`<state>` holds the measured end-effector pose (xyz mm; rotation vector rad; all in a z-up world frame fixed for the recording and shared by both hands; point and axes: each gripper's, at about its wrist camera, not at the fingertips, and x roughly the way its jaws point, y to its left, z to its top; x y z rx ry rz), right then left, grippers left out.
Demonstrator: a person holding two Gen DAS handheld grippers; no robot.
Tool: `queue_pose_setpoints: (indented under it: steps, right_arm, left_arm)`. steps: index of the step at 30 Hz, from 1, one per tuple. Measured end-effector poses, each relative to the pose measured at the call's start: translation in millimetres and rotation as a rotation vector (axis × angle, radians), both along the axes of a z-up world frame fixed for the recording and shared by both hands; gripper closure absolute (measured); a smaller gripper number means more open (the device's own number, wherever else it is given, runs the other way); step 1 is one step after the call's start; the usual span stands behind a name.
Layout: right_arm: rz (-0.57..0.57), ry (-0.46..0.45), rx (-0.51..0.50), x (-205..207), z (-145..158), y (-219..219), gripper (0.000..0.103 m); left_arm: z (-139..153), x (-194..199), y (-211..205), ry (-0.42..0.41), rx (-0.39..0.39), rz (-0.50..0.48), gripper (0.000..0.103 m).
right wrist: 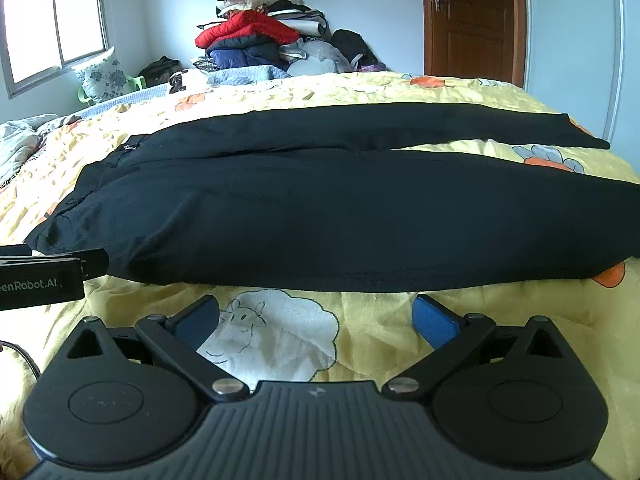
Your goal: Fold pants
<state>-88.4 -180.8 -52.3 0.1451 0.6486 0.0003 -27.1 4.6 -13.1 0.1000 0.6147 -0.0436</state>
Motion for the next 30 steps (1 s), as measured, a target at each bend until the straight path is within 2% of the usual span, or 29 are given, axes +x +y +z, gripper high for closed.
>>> queue_pose_setpoints:
  steps: [24,27,30]
  right_arm:
    - [0.013,-0.002,0.002,0.1,1.2,5.0,0.0]
    - [0.044,-0.012,-0.001,0.2,7.0,5.8,0.0]
    - [0.114,-0.074,-0.028,7.7,24.8,6.4,0.0]
  left_arm:
    - [-1.2,2.7,-0.4,0.01,0.005,0.0,0.001]
    - [-0.9,3.7,-0.5,0.004,0.006,-0.001,0.001]
    - [2.7,7.8,0.6,-0.001,0.007,-0.009,0.001]
